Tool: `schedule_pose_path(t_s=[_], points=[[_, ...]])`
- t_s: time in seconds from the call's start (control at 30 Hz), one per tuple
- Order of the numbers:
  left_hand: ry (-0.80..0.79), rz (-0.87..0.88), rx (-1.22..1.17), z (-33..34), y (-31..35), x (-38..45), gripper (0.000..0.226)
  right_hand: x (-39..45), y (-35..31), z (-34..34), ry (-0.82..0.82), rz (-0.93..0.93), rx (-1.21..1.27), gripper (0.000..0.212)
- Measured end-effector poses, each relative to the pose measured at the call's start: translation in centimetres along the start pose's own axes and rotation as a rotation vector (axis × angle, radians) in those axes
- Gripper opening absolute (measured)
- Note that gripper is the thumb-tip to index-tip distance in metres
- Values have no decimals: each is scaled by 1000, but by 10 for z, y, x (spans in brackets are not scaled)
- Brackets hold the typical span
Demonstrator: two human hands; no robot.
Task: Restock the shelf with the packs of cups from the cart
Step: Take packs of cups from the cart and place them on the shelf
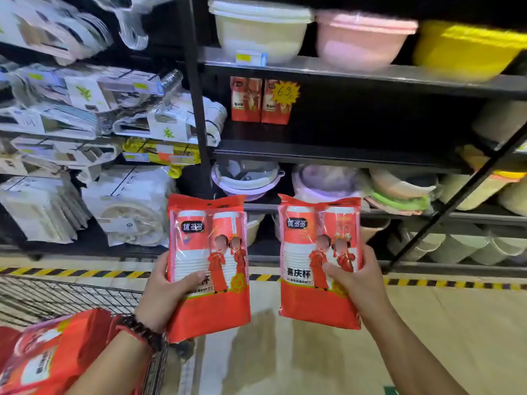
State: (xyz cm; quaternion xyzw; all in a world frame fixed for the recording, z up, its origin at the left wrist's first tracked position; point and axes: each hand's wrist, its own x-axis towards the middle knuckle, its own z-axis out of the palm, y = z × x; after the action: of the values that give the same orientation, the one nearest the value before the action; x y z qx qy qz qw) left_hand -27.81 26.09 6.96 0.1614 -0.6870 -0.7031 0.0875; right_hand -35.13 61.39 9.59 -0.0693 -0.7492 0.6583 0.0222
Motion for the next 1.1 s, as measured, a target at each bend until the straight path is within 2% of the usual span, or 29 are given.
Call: schedule_pose_path(t_s=[0.27, 0.5, 0.7, 0.9, 1.1], points=[[-19, 54, 67, 77, 11, 18, 86, 28, 2, -69, 111, -5, -29, 61], [7, 39, 107, 117, 11, 43, 84, 69, 13, -90, 183, 5, -7, 62], [11, 17, 141, 124, 7, 86, 81, 109, 15, -76, 201, 35, 2, 68], [0, 36, 118, 125, 10, 159, 84, 168, 12, -44, 212, 36, -33, 62], [-6, 90, 83, 117, 27, 251, 73, 233, -7, 7, 216, 16, -36, 74]])
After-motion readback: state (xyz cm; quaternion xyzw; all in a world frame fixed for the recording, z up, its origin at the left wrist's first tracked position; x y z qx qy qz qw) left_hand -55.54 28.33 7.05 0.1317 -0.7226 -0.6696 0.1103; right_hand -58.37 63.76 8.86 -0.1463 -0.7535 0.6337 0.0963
